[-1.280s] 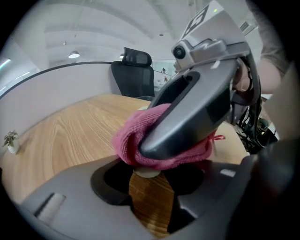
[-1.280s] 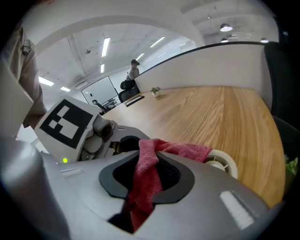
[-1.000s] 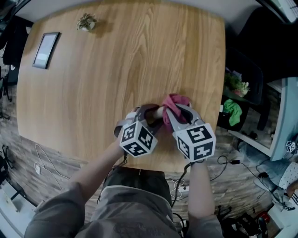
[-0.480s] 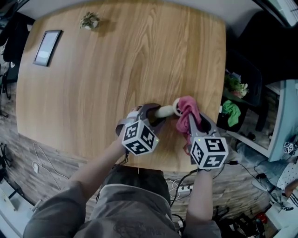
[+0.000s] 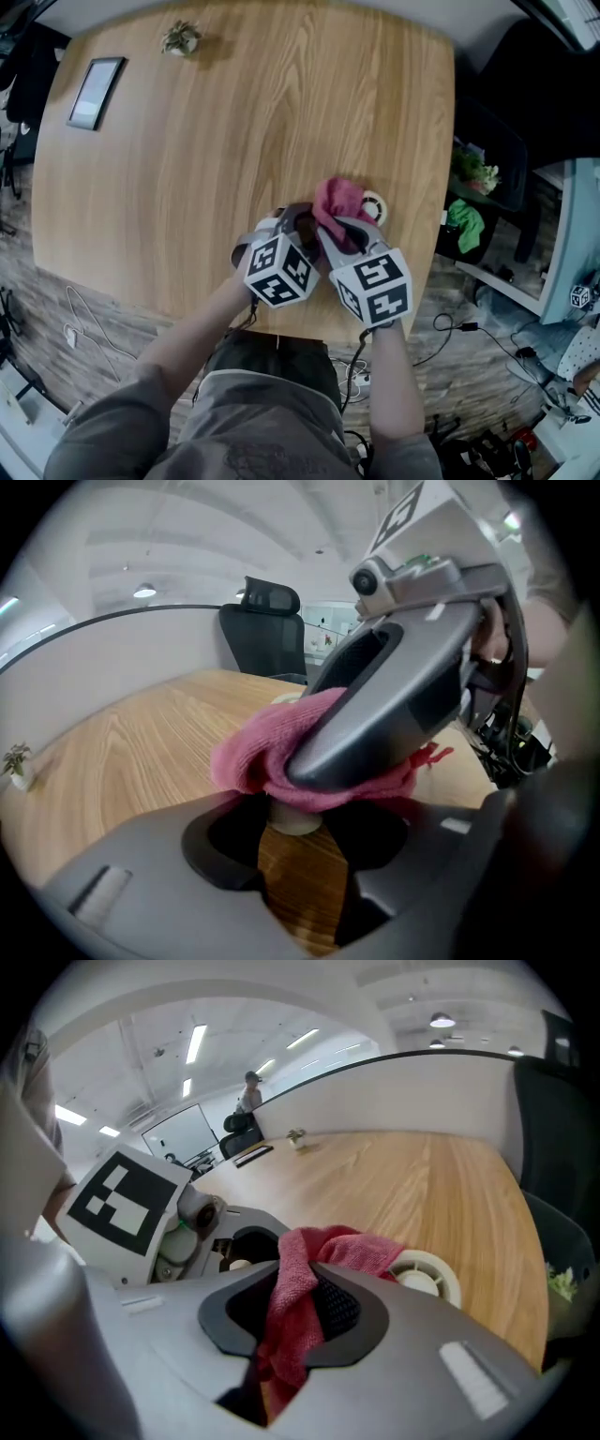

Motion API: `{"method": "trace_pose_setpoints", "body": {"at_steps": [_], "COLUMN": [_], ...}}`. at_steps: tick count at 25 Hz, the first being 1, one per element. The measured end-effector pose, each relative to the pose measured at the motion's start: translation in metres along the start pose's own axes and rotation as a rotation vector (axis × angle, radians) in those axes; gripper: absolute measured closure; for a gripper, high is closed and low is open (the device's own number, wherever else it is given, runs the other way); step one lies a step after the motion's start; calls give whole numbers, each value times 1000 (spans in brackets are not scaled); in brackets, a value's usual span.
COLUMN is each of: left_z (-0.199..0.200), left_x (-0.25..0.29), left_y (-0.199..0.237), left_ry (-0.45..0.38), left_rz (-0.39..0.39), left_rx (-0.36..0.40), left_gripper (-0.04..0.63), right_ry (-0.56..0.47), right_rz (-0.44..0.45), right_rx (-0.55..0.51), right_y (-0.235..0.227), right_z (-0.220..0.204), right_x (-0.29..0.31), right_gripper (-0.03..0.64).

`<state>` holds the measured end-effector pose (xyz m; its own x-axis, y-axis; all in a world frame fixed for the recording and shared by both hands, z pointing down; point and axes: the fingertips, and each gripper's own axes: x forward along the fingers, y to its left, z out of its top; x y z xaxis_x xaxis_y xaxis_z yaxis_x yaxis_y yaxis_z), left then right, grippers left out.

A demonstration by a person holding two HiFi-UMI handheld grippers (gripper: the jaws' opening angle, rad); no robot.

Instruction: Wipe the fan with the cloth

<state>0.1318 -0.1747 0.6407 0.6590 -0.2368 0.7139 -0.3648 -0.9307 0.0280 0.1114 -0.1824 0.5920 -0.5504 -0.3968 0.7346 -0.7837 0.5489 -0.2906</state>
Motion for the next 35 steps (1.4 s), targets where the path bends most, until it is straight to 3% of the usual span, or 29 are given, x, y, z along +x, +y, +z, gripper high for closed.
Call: {"method": "trace_pose_setpoints", "body": {"at_steps": [5, 10, 14, 18, 22, 30, 35], "left_z": [-1, 0, -1, 0, -2, -1, -2], "left_x": [0, 0, 0, 1, 0, 1, -1], "left_y": [1, 1, 0, 1, 1, 0, 2], "left_ry": [2, 7, 7, 10, 10, 13, 12], "left_rz": [1, -4, -4, -16, -20, -24, -22], "left_rx": [3, -6, -9, -17, -17, -17, -14], "left_gripper": [400, 400, 400, 400, 400, 402, 402], "right_ry": [-4, -11, -52, -100, -44, -39, 30], "right_rz": [2, -199, -324, -396, -468, -239, -59], "right_rx": [-35, -69, 7, 114, 88, 65, -50], "right_y": [0, -48, -84, -115, -116, -52, 0], "right_z": [10, 23, 23, 10, -9, -10, -4], "right_x": [7, -11, -36, -61, -70, -44, 0], "right_gripper": [540, 540, 540, 538, 540, 543, 542]}}
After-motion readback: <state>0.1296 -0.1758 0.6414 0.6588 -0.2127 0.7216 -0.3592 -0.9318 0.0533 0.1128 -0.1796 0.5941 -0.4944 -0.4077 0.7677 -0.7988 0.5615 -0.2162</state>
